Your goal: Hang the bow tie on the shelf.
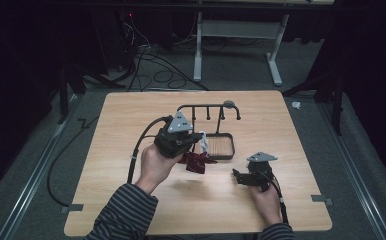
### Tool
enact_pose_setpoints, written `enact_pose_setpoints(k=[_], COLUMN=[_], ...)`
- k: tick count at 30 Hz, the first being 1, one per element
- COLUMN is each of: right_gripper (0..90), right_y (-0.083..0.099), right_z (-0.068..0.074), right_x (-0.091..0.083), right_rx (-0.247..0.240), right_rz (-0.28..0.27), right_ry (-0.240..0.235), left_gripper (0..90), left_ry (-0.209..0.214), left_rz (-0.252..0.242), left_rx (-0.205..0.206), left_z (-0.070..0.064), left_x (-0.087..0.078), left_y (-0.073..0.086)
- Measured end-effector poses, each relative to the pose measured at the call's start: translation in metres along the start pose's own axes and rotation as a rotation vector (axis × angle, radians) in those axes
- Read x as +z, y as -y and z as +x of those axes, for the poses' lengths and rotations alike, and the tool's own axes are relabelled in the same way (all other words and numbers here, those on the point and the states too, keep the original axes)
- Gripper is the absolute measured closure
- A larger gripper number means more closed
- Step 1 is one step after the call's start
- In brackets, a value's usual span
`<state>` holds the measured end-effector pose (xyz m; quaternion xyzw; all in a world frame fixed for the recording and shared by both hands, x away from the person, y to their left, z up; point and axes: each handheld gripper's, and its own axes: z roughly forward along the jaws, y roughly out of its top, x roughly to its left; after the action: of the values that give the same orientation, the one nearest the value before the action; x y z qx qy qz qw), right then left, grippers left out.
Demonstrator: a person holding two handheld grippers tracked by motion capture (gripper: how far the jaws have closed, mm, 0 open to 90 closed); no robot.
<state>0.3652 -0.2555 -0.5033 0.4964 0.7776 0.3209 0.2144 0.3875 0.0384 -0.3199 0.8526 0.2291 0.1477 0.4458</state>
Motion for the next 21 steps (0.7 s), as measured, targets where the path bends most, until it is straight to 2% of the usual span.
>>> enact_pose_setpoints(k=[5, 21], right_gripper=[21.8, 21.8], right_y=[0.000, 0.000], right_z=[0.000, 0.000], right_x=[0.000, 0.000], right_rx=[0.001, 0.000], right_rz=[0.001, 0.001], right_ry=[-0.001, 0.000], left_gripper=[90.0, 90.0], left_ry=[-0.002, 0.027], left_rz=[0.004, -0.017], left_rx=[0.006, -0.012], left_z=[0.005, 0.018], left_x=[0.007, 0.022], left_y=[-0.009, -0.030])
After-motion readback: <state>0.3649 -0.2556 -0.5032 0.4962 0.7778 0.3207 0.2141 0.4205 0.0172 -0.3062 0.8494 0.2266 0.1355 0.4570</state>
